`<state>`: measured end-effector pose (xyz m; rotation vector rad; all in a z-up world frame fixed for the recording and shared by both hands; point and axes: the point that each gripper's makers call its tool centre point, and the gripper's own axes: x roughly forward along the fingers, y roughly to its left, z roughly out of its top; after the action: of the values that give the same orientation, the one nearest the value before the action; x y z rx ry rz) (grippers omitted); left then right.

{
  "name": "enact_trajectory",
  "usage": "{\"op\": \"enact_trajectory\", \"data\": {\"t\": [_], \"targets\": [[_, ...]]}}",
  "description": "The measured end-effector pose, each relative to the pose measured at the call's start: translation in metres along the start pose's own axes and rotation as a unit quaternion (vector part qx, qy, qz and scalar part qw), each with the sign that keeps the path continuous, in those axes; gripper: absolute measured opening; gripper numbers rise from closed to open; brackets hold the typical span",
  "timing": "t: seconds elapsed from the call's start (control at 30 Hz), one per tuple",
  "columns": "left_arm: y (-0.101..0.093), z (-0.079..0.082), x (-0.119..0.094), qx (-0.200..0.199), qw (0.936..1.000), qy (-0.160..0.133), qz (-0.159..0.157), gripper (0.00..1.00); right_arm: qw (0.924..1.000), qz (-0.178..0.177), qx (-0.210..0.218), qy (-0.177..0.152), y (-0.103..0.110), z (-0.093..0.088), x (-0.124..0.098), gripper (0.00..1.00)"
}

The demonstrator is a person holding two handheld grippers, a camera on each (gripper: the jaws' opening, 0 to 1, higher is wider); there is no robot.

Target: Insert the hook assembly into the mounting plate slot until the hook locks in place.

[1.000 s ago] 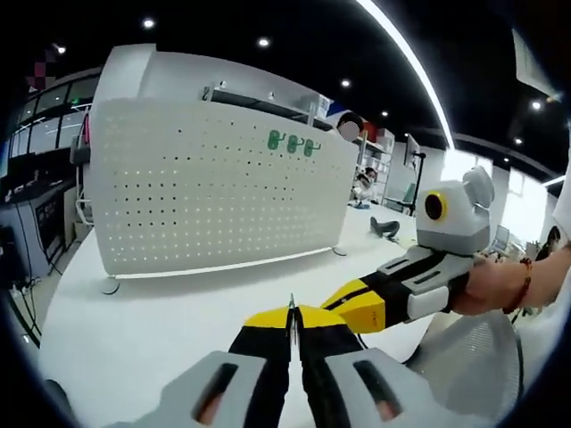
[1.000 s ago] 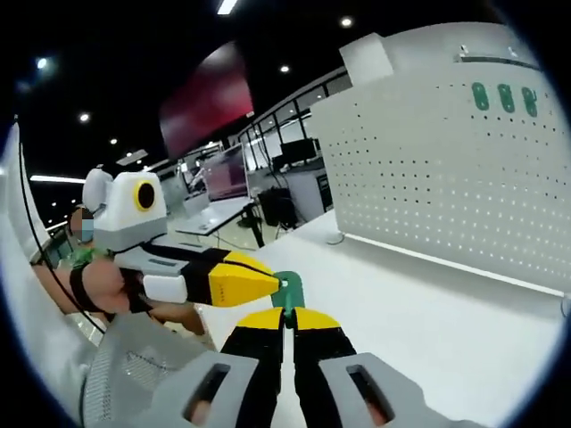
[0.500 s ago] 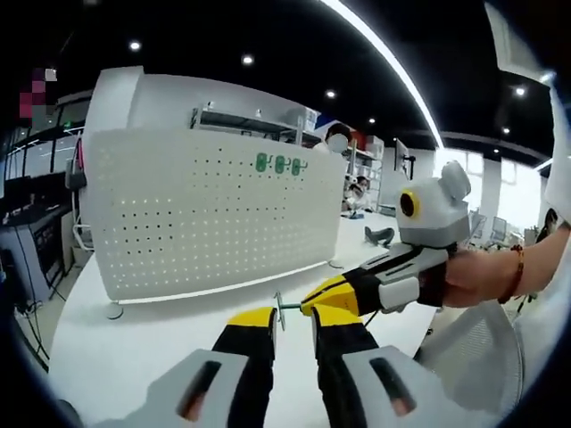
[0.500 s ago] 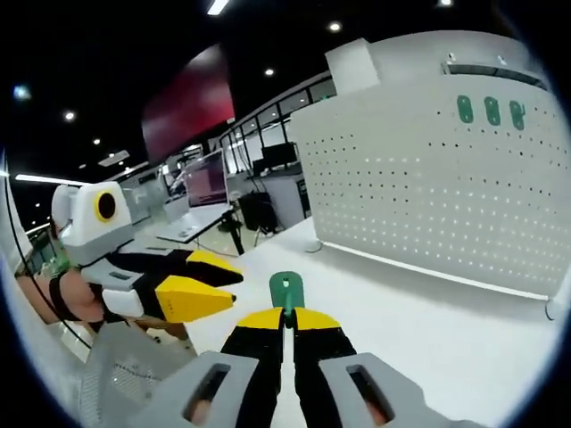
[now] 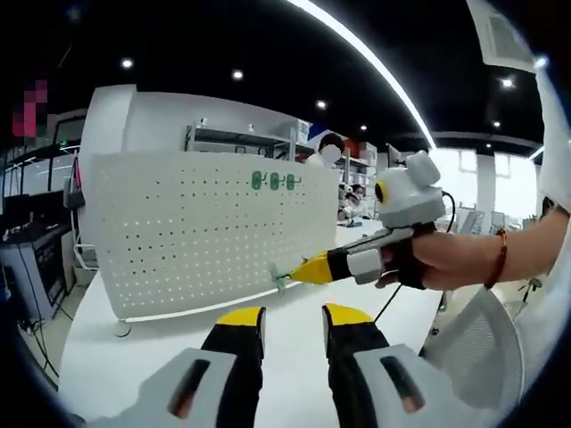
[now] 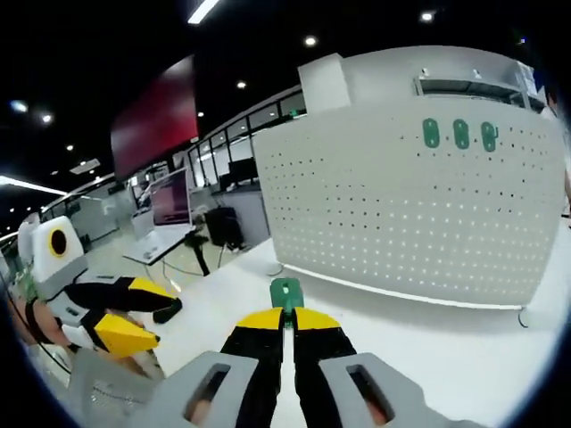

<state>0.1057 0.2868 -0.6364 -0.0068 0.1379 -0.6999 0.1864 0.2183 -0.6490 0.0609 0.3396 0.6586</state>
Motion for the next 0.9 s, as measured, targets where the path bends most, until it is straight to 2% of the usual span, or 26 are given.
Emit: {"op": "enact_trajectory", "data": {"t": [0.13,0.3,0.63,0.83,0.9], "targets": [[0.000,0.003,-0.003,0.009,0.9999,-0.004,-0.004,0.35,0.9995,-0.026,-0.012,-0.014,-0.011,0.016,0.003,0.01],[0.001,0.002,-0.009,0.012,0.9998,-0.004,-0.013,0.35,0.9965,-0.063,-0.037,-0.041,-0.020,0.039,0.006,0.01],[0.011,0.005,-0.008,-0.014,0.9997,-0.015,-0.013,0.33,0.9978,-0.044,-0.019,-0.046,-0.005,0.044,0.008,0.01],[0.015,0.005,0.005,-0.044,0.9988,-0.009,-0.019,0.27,0.9985,0.000,-0.011,-0.053,0.018,0.043,0.004,0.01],[0.014,0.009,0.008,-0.067,0.9973,-0.017,-0.025,0.26,0.9987,0.013,-0.016,-0.047,0.025,0.039,0.003,0.01]]}}
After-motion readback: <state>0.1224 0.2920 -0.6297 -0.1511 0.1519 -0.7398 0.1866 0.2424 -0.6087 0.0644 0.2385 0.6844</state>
